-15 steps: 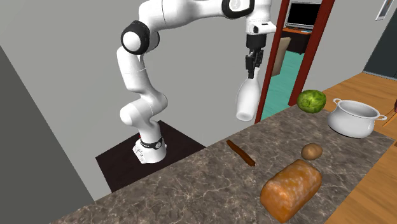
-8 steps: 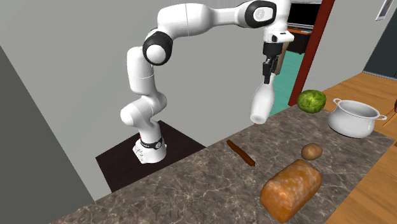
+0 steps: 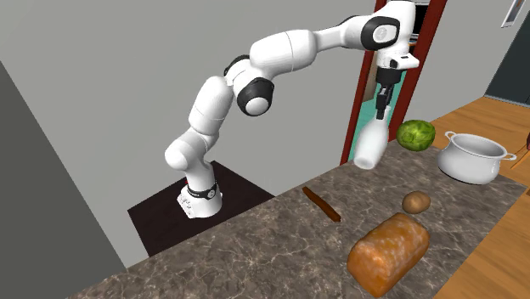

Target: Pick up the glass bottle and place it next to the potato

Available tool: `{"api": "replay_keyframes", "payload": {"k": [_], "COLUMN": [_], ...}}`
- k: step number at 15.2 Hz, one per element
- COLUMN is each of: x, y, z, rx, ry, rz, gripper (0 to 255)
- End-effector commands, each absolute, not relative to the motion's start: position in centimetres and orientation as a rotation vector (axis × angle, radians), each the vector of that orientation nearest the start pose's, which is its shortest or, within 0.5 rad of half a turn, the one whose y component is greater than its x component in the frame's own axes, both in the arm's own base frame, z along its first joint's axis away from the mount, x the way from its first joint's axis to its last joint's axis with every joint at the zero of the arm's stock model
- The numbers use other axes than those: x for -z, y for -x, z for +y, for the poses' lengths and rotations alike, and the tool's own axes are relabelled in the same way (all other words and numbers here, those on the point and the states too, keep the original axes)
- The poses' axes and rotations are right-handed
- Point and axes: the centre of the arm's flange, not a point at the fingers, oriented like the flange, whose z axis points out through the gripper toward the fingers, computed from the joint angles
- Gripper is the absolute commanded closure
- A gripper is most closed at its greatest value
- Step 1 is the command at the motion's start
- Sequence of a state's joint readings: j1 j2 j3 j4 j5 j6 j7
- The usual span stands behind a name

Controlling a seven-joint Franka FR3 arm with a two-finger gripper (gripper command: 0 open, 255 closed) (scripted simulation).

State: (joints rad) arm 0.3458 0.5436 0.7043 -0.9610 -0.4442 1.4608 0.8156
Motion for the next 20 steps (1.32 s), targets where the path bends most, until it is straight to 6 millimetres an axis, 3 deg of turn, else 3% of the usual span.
{"api": "replay_keyframes", "payload": {"k": [1,20], "x": [-59.9,-49.8], "y": [-51.5,-51.5], "z": [48.6,48.6], "rx": [0.177,0.177], "ry": [3.156,3.156], "rz": [-0.130,-0.130], "gripper": [255,255]}}
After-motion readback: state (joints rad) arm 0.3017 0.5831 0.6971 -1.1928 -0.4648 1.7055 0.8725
